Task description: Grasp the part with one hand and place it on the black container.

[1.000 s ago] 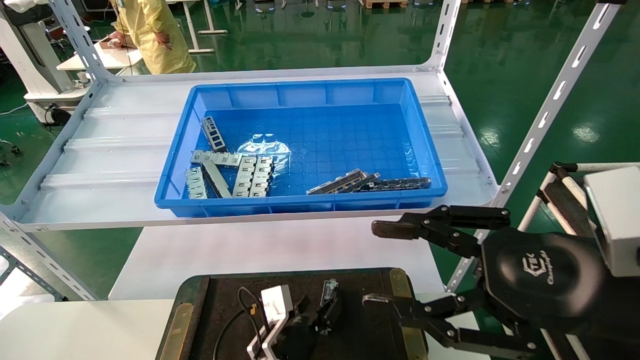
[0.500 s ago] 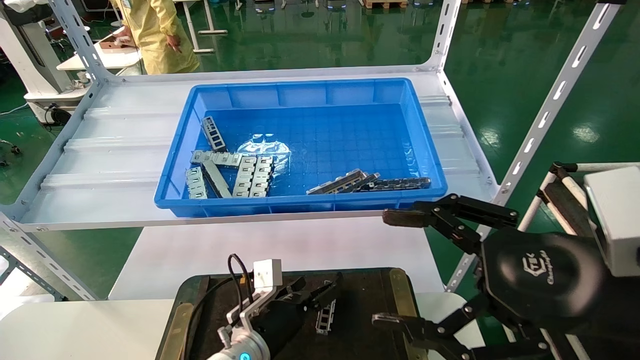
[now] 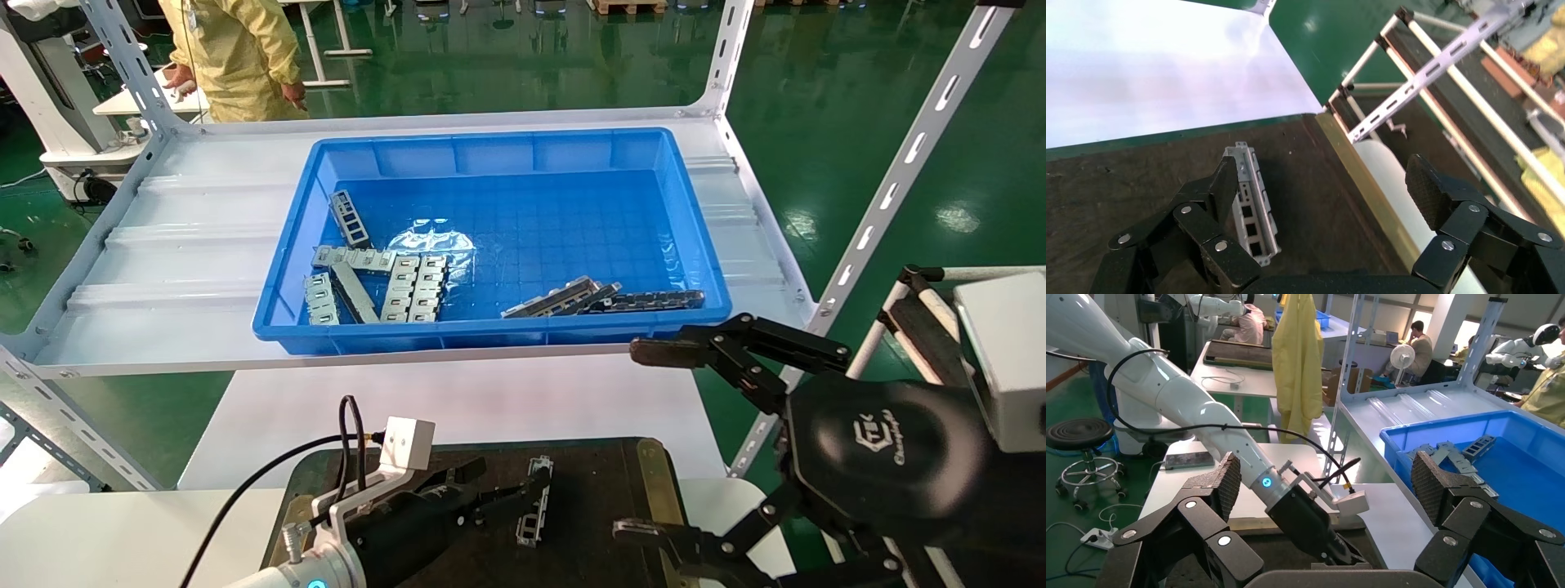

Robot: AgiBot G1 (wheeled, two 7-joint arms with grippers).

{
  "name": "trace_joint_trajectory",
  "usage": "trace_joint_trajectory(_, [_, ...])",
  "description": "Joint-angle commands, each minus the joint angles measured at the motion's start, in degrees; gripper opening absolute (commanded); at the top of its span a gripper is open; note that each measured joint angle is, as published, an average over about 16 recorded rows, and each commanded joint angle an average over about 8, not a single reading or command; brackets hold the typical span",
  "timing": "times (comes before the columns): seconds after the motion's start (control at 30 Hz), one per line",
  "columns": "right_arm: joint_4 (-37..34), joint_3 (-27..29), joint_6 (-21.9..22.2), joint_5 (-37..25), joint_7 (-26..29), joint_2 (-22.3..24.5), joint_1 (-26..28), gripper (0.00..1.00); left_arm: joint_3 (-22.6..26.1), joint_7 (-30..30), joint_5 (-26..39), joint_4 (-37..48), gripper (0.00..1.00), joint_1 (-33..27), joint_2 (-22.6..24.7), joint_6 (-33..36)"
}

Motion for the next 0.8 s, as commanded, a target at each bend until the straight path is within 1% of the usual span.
trace_joint_trajectory(0.03, [0.00, 0.00, 0.00, 0.00, 0.00, 0.00, 0.00, 1.00, -1.14, 1.11, 0.16, -0.74, 1.00, 0.01, -1.15, 1.97])
trace_joint_trajectory(0.2, [0.00, 0.00, 0.00, 0.00, 0.00, 0.00, 0.00, 1.00, -4.10, 6.16, -1.66, -1.24, 1.00, -0.41, -3.19, 9.67])
trace_joint_trajectory(0.37, [0.00, 0.00, 0.00, 0.00, 0.00, 0.00, 0.00, 1.00, -7.92, 13.75, -5.69, -1.11, 1.00, -0.39, -5.01, 19.25])
trace_joint_trajectory(0.6, [0.00, -0.01, 0.00, 0.01, 0.00, 0.00, 0.00, 1.00, -13.71, 28.13, -11.72, 0.30, 1.00, 1.36, -6.76, 30.89])
trace_joint_trajectory(0.8, [0.00, -0.01, 0.00, 0.01, 0.00, 0.00, 0.00, 1.00, -18.27, 40.62, -16.96, 3.43, 1.00, 3.33, -7.40, 39.94])
